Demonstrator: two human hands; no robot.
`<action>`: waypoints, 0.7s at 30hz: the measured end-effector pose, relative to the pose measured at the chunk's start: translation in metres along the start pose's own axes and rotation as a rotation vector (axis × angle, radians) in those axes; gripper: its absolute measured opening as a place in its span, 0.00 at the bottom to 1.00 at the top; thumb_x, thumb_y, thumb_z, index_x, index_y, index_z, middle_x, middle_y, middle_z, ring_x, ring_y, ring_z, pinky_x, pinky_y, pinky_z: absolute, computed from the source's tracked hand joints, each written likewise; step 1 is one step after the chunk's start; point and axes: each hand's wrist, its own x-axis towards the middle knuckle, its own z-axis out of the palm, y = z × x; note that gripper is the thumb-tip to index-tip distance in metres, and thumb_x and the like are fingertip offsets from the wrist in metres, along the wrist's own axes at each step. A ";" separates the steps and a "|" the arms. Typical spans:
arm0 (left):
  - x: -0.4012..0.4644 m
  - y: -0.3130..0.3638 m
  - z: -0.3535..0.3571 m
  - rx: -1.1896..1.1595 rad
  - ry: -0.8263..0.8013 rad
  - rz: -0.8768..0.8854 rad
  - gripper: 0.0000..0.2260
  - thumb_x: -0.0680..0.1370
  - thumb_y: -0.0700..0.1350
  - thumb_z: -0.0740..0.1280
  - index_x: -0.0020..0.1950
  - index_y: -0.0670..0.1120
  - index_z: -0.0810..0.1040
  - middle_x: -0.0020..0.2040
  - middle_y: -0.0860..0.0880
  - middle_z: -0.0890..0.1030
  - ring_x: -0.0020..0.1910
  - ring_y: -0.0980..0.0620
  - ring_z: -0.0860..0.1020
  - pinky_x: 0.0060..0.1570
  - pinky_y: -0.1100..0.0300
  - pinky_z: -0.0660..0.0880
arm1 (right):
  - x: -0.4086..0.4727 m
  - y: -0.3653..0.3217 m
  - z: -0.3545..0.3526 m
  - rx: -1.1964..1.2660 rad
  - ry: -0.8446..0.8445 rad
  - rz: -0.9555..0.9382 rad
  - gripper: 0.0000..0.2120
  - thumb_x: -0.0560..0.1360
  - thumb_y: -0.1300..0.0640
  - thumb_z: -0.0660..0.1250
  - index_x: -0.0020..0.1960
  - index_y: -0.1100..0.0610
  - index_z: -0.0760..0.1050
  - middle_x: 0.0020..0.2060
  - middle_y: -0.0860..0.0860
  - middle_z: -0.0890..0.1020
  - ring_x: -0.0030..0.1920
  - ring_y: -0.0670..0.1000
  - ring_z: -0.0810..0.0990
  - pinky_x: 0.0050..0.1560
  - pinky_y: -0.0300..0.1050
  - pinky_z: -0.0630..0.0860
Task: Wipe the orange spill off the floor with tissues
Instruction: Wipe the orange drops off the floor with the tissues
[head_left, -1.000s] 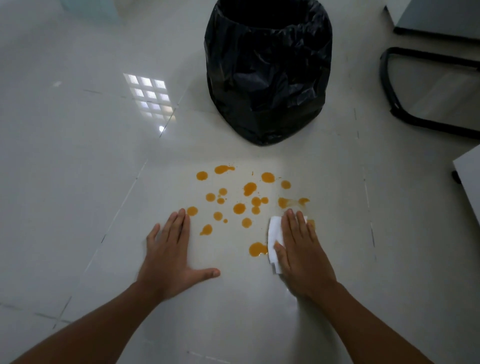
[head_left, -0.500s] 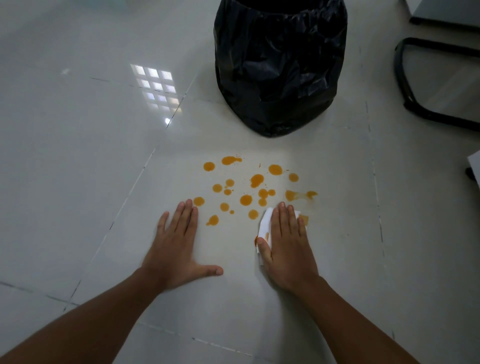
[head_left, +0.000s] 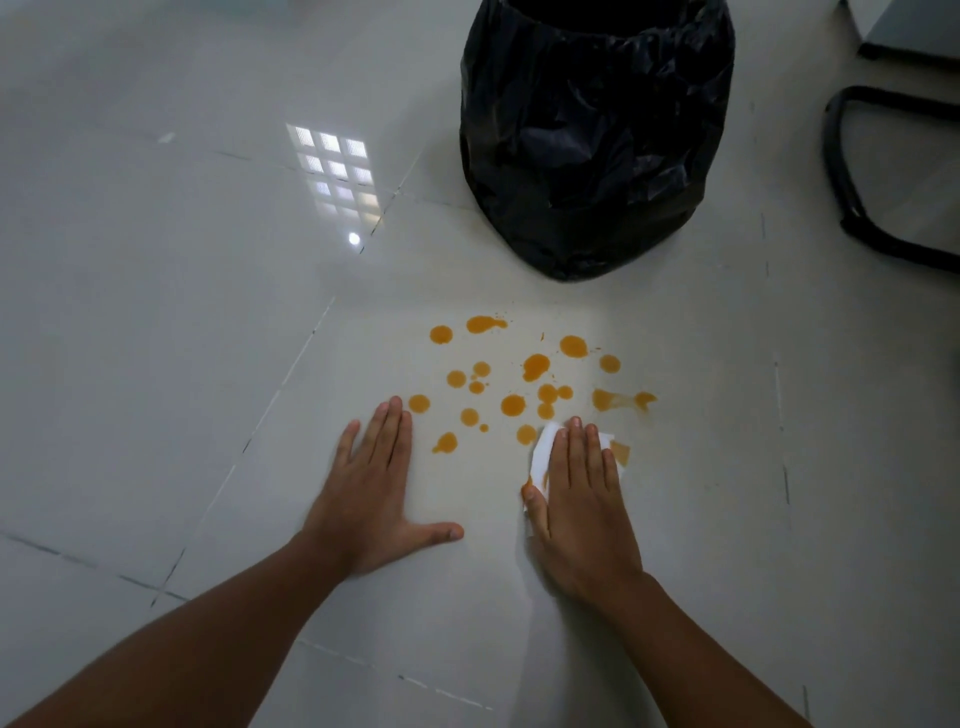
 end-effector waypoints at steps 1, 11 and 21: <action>0.000 0.000 0.001 0.000 0.004 0.002 0.63 0.64 0.85 0.50 0.81 0.38 0.46 0.83 0.41 0.45 0.82 0.47 0.42 0.79 0.40 0.48 | 0.000 -0.002 -0.002 -0.001 -0.001 0.003 0.35 0.80 0.41 0.42 0.79 0.59 0.38 0.79 0.56 0.42 0.79 0.54 0.37 0.78 0.51 0.41; 0.000 -0.003 0.005 0.027 0.022 -0.003 0.62 0.64 0.85 0.49 0.81 0.39 0.44 0.83 0.42 0.43 0.81 0.48 0.40 0.79 0.42 0.47 | 0.002 0.004 -0.006 0.102 -0.056 -0.025 0.35 0.80 0.39 0.44 0.79 0.55 0.35 0.79 0.51 0.37 0.77 0.49 0.31 0.74 0.45 0.32; 0.001 -0.007 0.008 0.009 0.047 0.014 0.57 0.69 0.82 0.50 0.81 0.40 0.45 0.83 0.44 0.44 0.81 0.50 0.40 0.79 0.44 0.46 | -0.004 -0.012 -0.010 0.062 -0.071 -0.012 0.31 0.83 0.46 0.43 0.79 0.58 0.37 0.79 0.55 0.38 0.77 0.56 0.32 0.78 0.54 0.40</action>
